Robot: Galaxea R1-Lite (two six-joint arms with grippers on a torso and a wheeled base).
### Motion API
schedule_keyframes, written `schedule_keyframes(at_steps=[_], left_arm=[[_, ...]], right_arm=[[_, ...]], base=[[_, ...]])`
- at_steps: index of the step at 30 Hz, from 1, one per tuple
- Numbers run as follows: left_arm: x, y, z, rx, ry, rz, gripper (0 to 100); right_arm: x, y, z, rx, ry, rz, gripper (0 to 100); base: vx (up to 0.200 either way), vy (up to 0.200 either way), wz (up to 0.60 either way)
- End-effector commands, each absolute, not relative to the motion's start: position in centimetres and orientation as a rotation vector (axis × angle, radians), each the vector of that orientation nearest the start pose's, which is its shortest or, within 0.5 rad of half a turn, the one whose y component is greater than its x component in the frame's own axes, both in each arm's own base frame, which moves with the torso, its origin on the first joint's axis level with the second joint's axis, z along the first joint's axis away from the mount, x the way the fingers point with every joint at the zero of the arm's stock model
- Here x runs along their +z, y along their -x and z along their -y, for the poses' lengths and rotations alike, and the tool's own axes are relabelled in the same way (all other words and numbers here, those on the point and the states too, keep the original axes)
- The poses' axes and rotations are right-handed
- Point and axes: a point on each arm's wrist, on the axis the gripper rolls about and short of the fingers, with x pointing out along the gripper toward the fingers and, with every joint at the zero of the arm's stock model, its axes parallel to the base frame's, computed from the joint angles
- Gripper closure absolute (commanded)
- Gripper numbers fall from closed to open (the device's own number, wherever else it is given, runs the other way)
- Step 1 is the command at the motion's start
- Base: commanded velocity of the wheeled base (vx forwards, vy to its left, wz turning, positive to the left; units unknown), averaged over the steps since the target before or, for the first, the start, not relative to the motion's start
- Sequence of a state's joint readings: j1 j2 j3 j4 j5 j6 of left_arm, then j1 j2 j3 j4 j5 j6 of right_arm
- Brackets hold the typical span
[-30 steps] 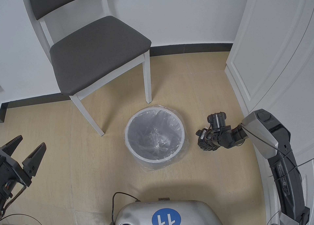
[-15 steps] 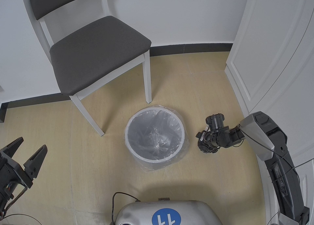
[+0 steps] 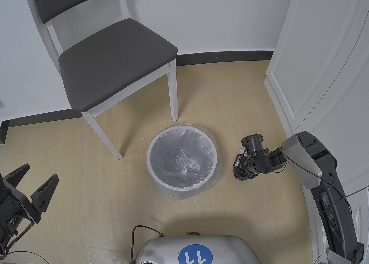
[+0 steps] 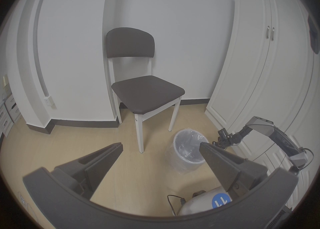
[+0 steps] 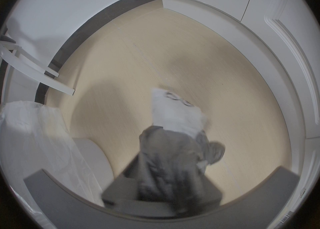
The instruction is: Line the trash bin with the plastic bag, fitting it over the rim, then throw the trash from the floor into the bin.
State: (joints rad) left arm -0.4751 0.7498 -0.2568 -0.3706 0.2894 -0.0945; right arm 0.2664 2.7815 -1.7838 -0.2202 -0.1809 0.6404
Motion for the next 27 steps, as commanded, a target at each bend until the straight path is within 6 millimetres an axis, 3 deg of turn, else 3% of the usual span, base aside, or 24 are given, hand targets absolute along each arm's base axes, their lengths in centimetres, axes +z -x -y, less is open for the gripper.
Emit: schedule_keyframes(at_steps=[1,18,27], left_arm=[[17.4,-6.8,2.8,-0.185,0.045,-0.135,0],[16.0,-6.8,3.1,-0.259,0.020,-0.196,0],[14.2,-9.0,4.1,-0.226,-0.042,-0.363,0]], right_arm=[[-7.2,-49.5,-13.1,-0.162,-0.435,-0.751,100],[-7.2,-49.4,-13.3,-0.159,-0.433,-0.752,100],[-8.5,-50.1,-14.2,-0.102,-0.450,-0.774,100]], base=[[0.000,0.000,0.00],[0.000,0.000,0.00],[0.000,0.000,0.00]])
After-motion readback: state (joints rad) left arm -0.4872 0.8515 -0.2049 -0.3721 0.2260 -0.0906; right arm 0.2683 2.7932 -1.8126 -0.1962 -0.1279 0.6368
